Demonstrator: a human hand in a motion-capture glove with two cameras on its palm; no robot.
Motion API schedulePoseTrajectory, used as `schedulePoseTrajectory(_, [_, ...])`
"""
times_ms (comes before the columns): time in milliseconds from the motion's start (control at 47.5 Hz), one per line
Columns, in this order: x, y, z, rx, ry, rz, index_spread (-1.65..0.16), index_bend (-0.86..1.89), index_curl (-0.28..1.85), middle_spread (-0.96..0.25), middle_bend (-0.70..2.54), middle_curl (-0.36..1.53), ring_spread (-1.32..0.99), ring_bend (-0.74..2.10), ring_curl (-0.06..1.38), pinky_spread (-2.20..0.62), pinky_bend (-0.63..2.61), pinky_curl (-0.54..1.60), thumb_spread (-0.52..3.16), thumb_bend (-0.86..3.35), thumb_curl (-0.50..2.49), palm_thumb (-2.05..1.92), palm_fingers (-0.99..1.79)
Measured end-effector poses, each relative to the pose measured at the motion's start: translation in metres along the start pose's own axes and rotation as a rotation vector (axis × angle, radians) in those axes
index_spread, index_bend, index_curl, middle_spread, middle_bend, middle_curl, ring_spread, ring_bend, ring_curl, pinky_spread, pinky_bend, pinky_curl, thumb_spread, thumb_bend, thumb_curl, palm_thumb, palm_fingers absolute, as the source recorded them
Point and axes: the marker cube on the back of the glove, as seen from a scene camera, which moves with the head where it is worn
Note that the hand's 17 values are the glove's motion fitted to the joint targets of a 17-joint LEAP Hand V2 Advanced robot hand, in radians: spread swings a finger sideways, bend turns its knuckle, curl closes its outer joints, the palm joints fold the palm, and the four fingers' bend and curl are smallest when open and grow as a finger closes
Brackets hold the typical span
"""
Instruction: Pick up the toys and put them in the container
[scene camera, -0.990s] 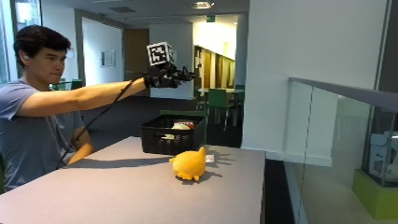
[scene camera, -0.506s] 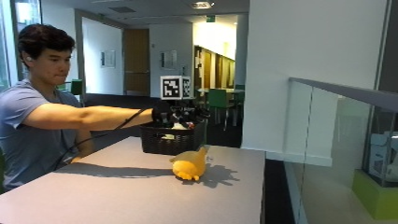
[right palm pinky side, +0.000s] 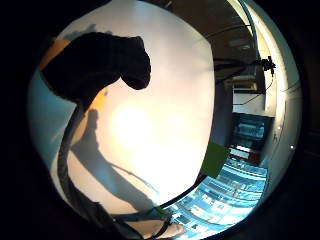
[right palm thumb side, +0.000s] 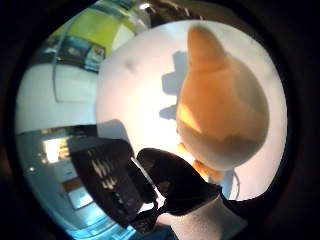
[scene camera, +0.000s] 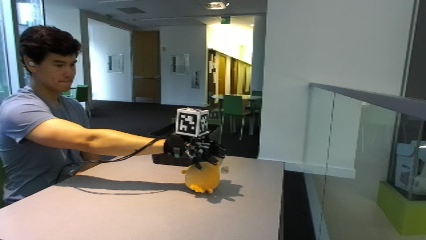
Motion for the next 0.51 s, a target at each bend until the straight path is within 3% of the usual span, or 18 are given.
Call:
schedulePoseTrajectory(274, [-0.02,0.002,0.056,0.032,-0.061,-0.029,-0.31,0.04,0.12,-0.01,0.14,0.32,0.03,0.43,0.31,0.05,1.38,0.36,0.94,-0.07,0.18,-0.08,-0.2])
schedulePoseTrajectory(506, [-0.023,0.004,0.056,0.157,-0.093,0.002,-0.34,0.11,0.11,-0.06,0.24,0.33,-0.08,0.89,0.41,-0.13,1.29,0.32,1.21,0.06,0.25,0.14,0.21])
